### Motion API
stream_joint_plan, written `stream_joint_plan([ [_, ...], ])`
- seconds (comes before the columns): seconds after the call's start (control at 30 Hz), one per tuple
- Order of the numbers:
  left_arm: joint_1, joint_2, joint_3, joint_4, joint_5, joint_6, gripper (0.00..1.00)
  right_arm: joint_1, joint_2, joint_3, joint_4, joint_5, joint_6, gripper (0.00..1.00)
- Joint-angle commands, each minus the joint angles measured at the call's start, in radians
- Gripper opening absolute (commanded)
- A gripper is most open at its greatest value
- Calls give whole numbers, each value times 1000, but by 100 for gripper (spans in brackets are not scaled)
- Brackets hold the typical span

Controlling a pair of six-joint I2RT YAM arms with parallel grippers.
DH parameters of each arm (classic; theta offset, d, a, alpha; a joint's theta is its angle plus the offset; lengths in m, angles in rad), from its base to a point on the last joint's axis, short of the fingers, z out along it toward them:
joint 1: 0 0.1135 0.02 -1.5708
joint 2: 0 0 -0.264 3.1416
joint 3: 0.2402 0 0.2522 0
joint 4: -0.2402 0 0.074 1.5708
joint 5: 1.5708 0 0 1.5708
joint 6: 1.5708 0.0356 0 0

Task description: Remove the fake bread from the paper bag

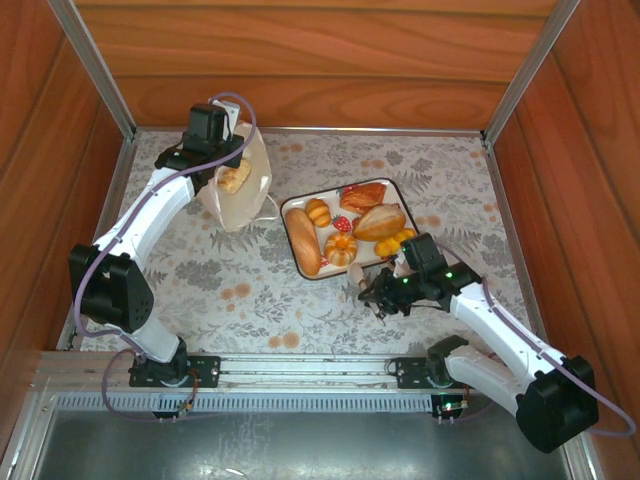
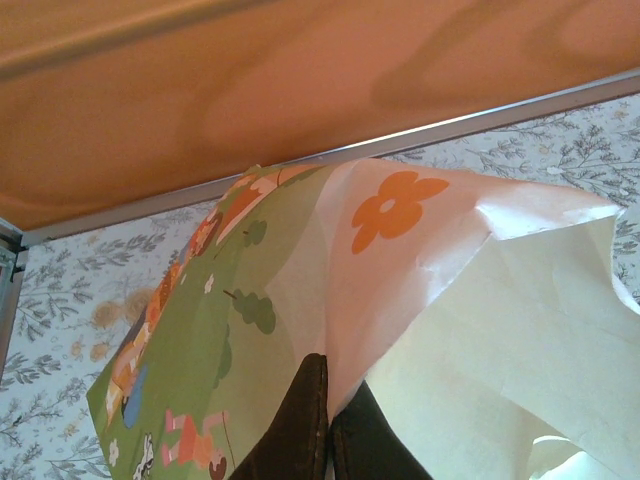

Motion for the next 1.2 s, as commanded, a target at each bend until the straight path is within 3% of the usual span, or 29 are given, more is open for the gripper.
stream_joint_plan([
  [0.0,-7,12,39,12,7,-7,0,-4,-43,51,-159,-24,-24,24],
  [0.17,-9,16,42,13,12,-2,0,-4,-76,139,-230,-5,-49,23],
  [0.37,-16,10,27,13,36,36,0,-4,-40,275,-168,-34,-99,26],
  [0.67,-41,21,21,8,30,65,0,19,172,559,-17,-108,-207,27],
  [1.17,-110,100,92,8,-72,64,0,113,596,919,36,-66,-286,27],
])
